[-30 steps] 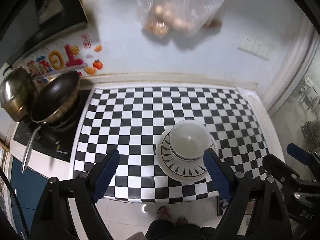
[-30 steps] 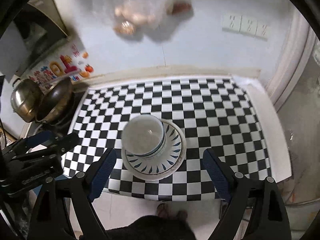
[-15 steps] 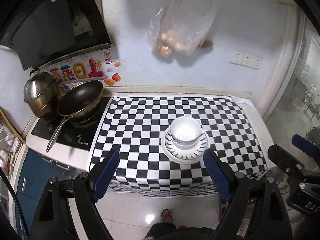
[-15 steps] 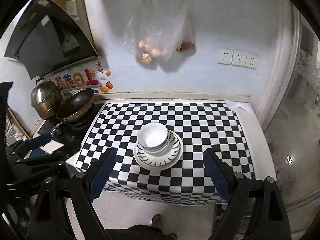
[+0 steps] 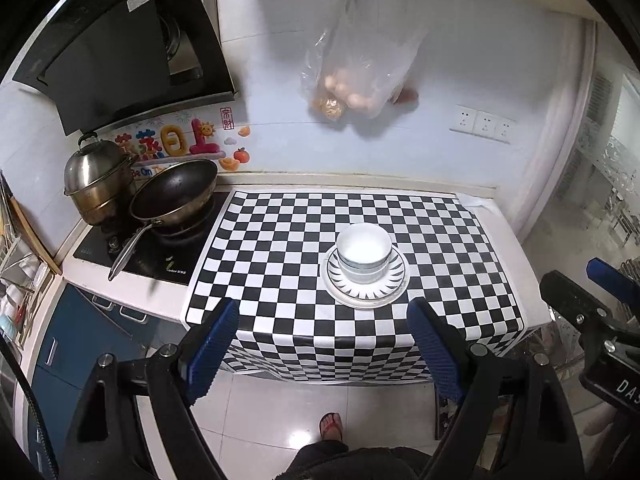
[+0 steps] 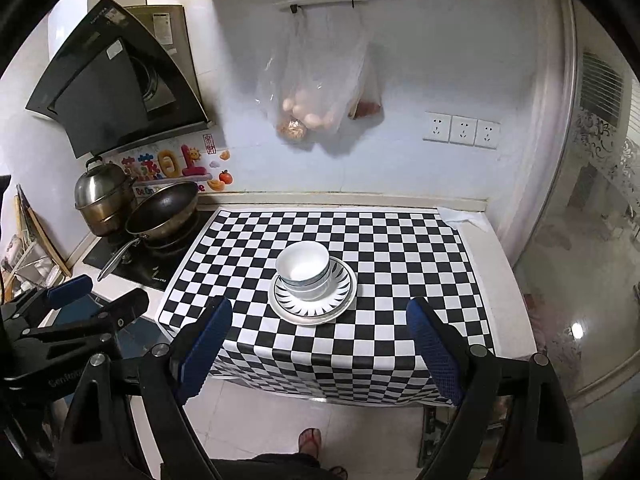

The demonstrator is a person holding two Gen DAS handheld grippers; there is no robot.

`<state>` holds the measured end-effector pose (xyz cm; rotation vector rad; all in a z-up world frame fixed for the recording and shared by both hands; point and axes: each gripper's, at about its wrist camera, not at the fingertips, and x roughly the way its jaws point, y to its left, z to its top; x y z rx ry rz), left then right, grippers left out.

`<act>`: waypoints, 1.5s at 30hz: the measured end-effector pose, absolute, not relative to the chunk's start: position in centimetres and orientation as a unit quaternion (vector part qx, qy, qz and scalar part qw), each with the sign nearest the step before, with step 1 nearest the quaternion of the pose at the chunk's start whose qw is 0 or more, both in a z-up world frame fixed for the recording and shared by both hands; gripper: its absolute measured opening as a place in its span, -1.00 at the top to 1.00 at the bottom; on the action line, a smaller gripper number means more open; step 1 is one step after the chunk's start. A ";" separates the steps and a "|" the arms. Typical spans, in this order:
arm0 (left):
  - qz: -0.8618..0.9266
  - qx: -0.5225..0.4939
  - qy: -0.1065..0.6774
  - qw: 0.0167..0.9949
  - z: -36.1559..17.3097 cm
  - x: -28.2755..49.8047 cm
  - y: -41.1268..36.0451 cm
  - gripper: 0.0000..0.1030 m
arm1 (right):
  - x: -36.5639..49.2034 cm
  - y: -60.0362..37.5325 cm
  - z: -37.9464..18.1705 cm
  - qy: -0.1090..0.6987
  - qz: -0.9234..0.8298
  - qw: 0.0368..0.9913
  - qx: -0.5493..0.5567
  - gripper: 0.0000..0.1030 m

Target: Organize plates and bowls

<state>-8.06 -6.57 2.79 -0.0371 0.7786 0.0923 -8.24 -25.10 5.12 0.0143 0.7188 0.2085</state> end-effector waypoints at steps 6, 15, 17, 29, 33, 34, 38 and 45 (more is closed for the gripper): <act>0.046 -0.020 0.375 0.926 2.9 -8.4 -7.0 -0.67 | -8.6 -25.7 5.3 0.348 0.100 0.932 0.005 -0.77; 0.051 -0.023 0.371 0.927 3.3 -8.6 -7.3 -0.67 | -7.8 -26.8 5.2 0.353 0.095 0.931 0.004 -0.77; 0.051 -0.024 0.371 0.927 3.3 -8.6 -7.2 -0.67 | -7.8 -26.8 5.1 0.355 0.095 0.930 0.004 -0.77; 0.057 -0.026 0.376 0.924 3.2 -8.9 -7.2 -0.67 | -7.6 -27.0 4.7 0.357 0.096 0.929 -0.002 -0.77; 0.056 -0.026 0.376 0.924 3.1 -8.8 -7.1 -0.67 | -7.4 -27.2 4.5 0.362 0.095 0.927 -0.003 -0.77; 0.055 -0.025 0.376 0.925 3.1 -8.8 -7.1 -0.67 | -7.4 -27.2 4.4 0.362 0.095 0.927 -0.003 -0.77; 0.056 -0.024 0.373 0.926 3.1 -9.0 -7.3 -0.67 | -7.3 -27.2 4.4 0.360 0.095 0.928 -0.005 -0.77; 0.059 -0.023 0.372 0.926 3.2 -9.1 -7.4 -0.67 | -7.4 -27.4 4.4 0.359 0.094 0.929 -0.005 -0.77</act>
